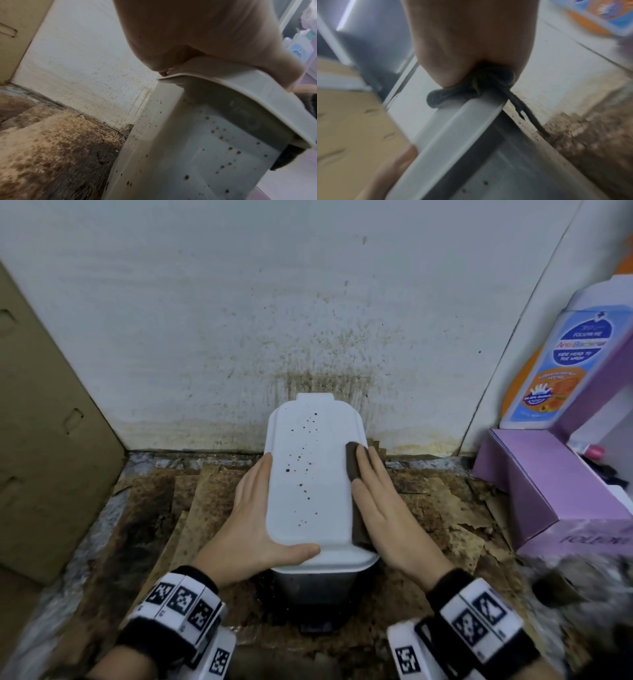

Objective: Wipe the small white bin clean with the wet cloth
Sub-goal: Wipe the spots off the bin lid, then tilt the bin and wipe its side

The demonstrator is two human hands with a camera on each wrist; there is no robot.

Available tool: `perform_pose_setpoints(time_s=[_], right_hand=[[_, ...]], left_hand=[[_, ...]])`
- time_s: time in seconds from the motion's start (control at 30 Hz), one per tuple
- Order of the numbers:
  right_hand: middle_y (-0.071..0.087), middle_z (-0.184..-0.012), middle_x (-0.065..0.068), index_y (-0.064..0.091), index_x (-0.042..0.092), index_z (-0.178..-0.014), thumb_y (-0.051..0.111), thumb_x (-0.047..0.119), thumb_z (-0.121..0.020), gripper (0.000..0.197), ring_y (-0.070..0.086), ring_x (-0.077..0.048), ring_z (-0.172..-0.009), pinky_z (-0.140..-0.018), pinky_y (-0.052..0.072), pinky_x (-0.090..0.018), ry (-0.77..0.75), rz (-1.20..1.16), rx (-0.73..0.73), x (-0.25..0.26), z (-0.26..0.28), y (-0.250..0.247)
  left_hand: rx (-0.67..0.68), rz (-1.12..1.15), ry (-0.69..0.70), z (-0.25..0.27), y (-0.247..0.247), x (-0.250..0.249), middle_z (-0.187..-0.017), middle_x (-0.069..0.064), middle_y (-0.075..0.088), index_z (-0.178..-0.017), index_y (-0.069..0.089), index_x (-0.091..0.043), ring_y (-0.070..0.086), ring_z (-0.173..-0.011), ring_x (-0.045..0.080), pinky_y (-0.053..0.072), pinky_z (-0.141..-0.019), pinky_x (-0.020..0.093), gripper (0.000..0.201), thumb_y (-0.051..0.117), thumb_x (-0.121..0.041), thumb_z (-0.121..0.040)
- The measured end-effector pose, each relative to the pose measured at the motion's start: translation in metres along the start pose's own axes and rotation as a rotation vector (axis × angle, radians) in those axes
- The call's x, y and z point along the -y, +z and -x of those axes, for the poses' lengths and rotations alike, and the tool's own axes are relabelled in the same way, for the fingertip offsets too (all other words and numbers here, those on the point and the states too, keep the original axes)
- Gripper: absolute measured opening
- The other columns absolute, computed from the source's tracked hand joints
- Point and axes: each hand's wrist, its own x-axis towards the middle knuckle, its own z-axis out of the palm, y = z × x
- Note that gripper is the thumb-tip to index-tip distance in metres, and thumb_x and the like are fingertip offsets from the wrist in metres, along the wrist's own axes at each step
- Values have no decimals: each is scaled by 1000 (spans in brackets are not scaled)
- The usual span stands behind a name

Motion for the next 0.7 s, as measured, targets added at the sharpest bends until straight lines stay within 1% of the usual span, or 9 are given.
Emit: perform_pose_setpoints(time_s=[0.03, 0.07, 0.17, 0.23, 0.33, 0.43, 0.53, 0.63, 0.7], right_hand=[[-16, -169, 26, 1, 35, -165, 28, 38, -113, 59, -13, 10, -155, -115, 1, 3, 35, -62, -19, 1, -2, -1], [-12, -170, 25, 2, 37, -165, 29, 41, -113, 59, -8, 10, -155, -111, 1, 4, 63, -118, -43, -1, -4, 1], [2, -167, 31, 7, 42, -165, 30, 51, -110, 60, 11, 6, -156, -123, 15, -19, 145, -313, -85, -10, -2, 6], [18, -151, 37, 10, 46, -164, 30, 54, -109, 59, 28, 4, -146, -112, 29, -22, 230, -460, -108, -13, 1, 9], [26, -142, 34, 13, 45, -164, 30, 51, -110, 56, 30, 6, -133, -104, 28, -22, 254, -546, -155, -13, 3, 16], [29, -149, 30, 18, 41, -164, 33, 48, -111, 56, 30, 5, -137, -108, 28, -23, 234, -645, -202, -13, 0, 22], [37, -143, 37, 22, 41, -164, 42, 50, -108, 60, 44, 9, -129, -102, 38, -19, 204, -743, -203, -13, -3, 30], [54, -131, 35, 27, 44, -162, 48, 43, -107, 58, 62, 8, -119, -94, 52, -20, 152, -845, -157, -11, -4, 40], [56, -140, 28, 27, 44, -161, 46, 38, -109, 56, 62, 7, -124, -98, 54, -20, 116, -887, -125, -7, -4, 49]], left_hand=[[8, 1, 6, 0, -1, -1, -153, -45, -7, -154, -10, -52, -7, -150, -7, 9, -120, 33, 135, 80, -73, -55], [13, 1, 6, 0, -1, -1, -153, -44, -6, -154, -10, -52, -7, -150, -6, 9, -120, 34, 135, 80, -73, -56], [3, -12, -25, 1, -2, 1, -162, -34, -7, -160, -12, -43, -8, -153, -2, 9, -124, 40, 142, 78, -79, -55], [10, -37, -62, 5, -4, -2, -161, -34, -8, -161, -14, -40, -8, -151, -6, 8, -123, 38, 146, 75, -82, -53], [-35, -135, -56, 10, -9, -6, -165, -22, -4, -163, -10, -28, -5, -154, 3, 7, -123, 36, 145, 71, -84, -56], [-66, -319, 132, 16, -12, -15, -169, -12, 4, -165, 8, -27, -1, -158, 12, 7, -127, 40, 120, 66, -77, -72], [-64, -415, 276, 17, -5, -34, -170, -10, 20, -162, 25, -25, 8, -159, 9, 10, -128, 32, 93, 58, -69, -87], [-76, -433, 299, 16, 17, -52, -168, -7, 30, -161, 32, -20, 16, -157, 7, 15, -128, 29, 71, 45, -56, -102], [-89, -434, 243, 12, 29, -59, -169, -4, 28, -162, 31, -17, 18, -157, 9, 17, -128, 33, 66, 32, -50, -105]])
